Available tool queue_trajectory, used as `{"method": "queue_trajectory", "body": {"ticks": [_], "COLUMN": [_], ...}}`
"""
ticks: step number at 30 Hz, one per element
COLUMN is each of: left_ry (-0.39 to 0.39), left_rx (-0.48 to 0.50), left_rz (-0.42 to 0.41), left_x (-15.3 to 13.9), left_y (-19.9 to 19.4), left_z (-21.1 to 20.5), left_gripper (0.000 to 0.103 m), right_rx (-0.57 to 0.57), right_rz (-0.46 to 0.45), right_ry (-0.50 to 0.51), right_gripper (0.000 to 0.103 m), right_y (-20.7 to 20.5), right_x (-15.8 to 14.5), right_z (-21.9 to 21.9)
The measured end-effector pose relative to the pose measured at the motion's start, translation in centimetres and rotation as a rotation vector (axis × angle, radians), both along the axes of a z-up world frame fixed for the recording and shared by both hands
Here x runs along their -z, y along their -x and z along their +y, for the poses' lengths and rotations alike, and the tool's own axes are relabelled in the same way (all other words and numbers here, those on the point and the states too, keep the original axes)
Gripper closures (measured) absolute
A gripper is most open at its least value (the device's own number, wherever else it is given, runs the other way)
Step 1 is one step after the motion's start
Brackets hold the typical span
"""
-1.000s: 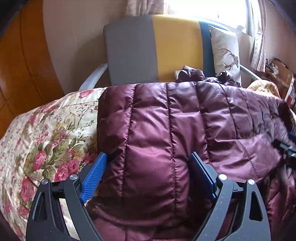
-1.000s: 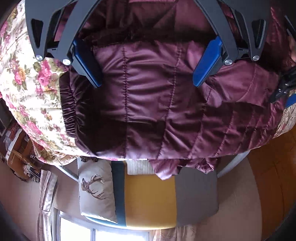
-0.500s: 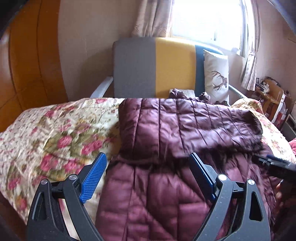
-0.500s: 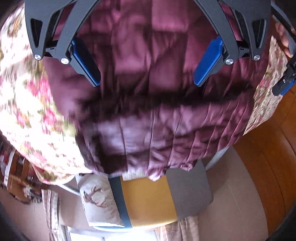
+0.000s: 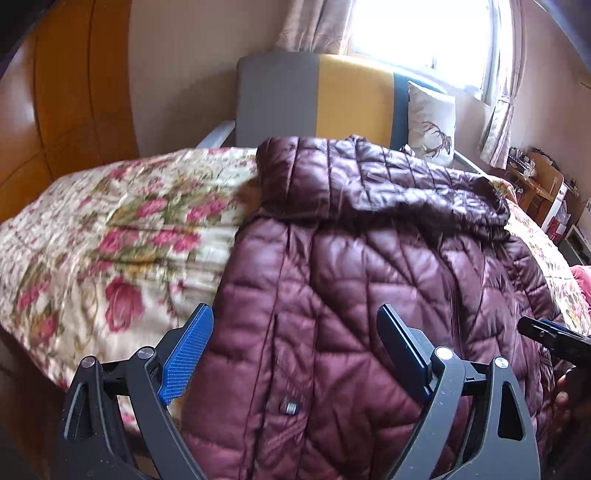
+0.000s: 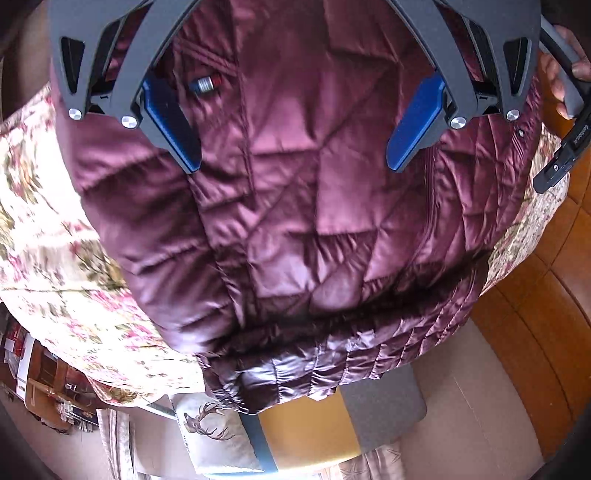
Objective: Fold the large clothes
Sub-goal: 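Smooth the folded jacket flat with both grippers open, then grasp the jacket edge with the left gripper while the right gripper grasps the sleeve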
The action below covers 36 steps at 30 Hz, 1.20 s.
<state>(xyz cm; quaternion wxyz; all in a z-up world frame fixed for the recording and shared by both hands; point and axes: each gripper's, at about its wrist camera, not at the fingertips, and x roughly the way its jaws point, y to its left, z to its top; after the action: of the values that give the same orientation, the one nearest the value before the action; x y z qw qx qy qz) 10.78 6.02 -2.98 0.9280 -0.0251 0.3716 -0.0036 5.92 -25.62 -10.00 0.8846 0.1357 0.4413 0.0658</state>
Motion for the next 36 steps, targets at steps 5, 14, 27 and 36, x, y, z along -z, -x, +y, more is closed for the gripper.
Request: {"method": "queue_trajectory", "body": {"ticks": [5, 14, 27, 36], "left_ry": [-0.004, 0.000, 0.170, 0.228], "left_rx": [-0.018, -0.035, -0.014, 0.075], "left_rz": [0.029, 0.082, 0.186, 0.249], "left_x": [1.3, 3.2, 4.9, 6.5], "left_y": [1.4, 3.0, 7.6, 9.7], "left_z": [1.1, 2.3, 7.1, 6.9], "left_gripper": [0.014, 0.014, 0.028, 0.035], "right_rx": [0.019, 0.012, 0.107, 0.187], "right_rz": [0.018, 0.023, -0.015, 0.027], "right_ry": [-0.040, -0.009, -0.012, 0.026], "right_gripper": [0.002, 0.002, 0.002, 0.002], "right_y": [2.0, 3.5, 7.2, 9.1], "right_x": [0.7, 0.7, -1.0, -0.1], "right_z": [-1.3, -0.9, -5.2, -9.0]}}
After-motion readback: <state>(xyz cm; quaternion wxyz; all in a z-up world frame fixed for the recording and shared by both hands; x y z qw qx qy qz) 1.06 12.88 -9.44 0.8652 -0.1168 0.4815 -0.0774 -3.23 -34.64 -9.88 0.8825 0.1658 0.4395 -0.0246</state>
